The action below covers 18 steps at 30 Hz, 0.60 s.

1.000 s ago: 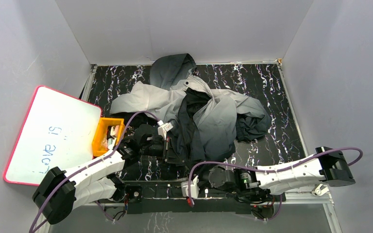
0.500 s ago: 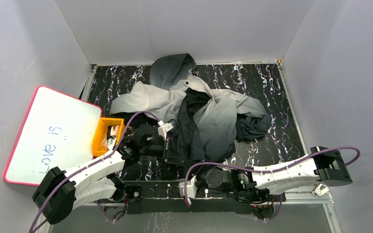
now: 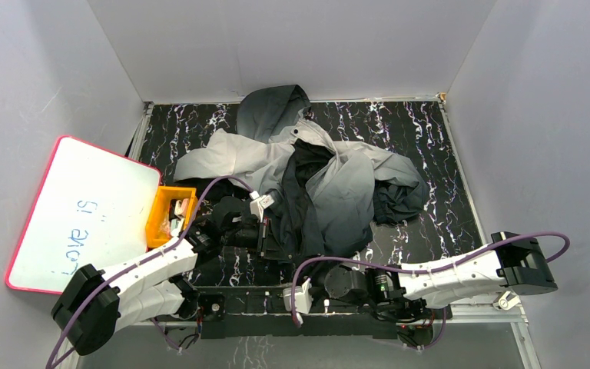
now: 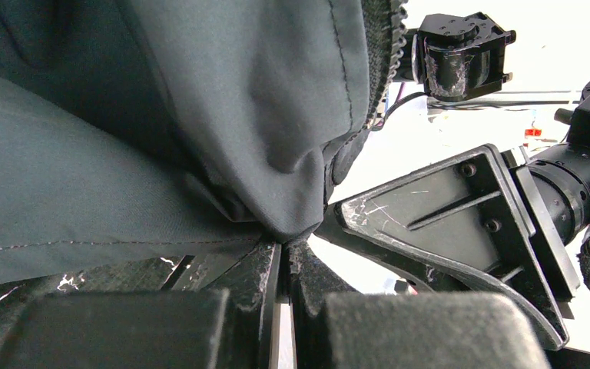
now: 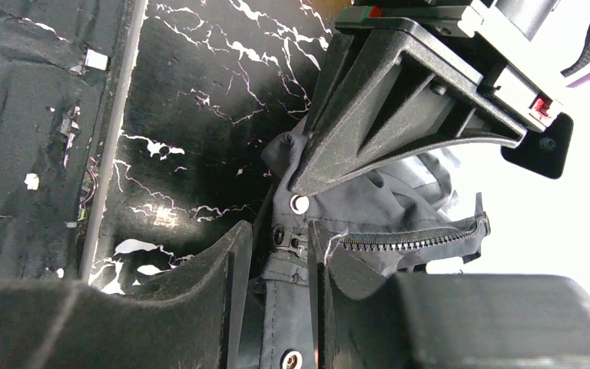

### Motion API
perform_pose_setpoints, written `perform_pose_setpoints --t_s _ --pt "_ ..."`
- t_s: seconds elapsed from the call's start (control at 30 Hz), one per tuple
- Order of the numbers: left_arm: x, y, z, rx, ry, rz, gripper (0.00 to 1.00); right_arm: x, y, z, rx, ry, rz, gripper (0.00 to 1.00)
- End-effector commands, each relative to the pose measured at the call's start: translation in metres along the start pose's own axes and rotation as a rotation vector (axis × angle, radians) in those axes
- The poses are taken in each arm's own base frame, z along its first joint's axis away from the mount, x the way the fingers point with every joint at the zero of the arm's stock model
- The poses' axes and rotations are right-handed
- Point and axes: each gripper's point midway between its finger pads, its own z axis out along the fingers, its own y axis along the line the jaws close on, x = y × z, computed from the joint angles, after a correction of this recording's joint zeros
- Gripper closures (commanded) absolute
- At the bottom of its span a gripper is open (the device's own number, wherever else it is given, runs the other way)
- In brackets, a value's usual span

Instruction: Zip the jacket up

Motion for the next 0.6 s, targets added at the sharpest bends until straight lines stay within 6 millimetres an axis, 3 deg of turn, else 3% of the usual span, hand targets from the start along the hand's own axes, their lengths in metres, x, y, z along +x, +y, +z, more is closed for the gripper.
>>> perform_pose_setpoints --t_s 0.0,0.23,0.57 --pt "0.004 -0.010 -0.003 0.040 0.023 0.017 1.00 -0.003 -0.008 0.001 0.043 0.005 0.025 0.61" --pt "0.005 -0.009 -0.003 0.039 0.027 0.018 1.00 0.001 -0.012 0.002 0.075 0.023 0.026 0.69" --pt "0.007 -0.008 -0.003 0.037 0.033 0.014 1.00 -0.003 -0.024 -0.003 0.127 0.005 0.082 0.90"
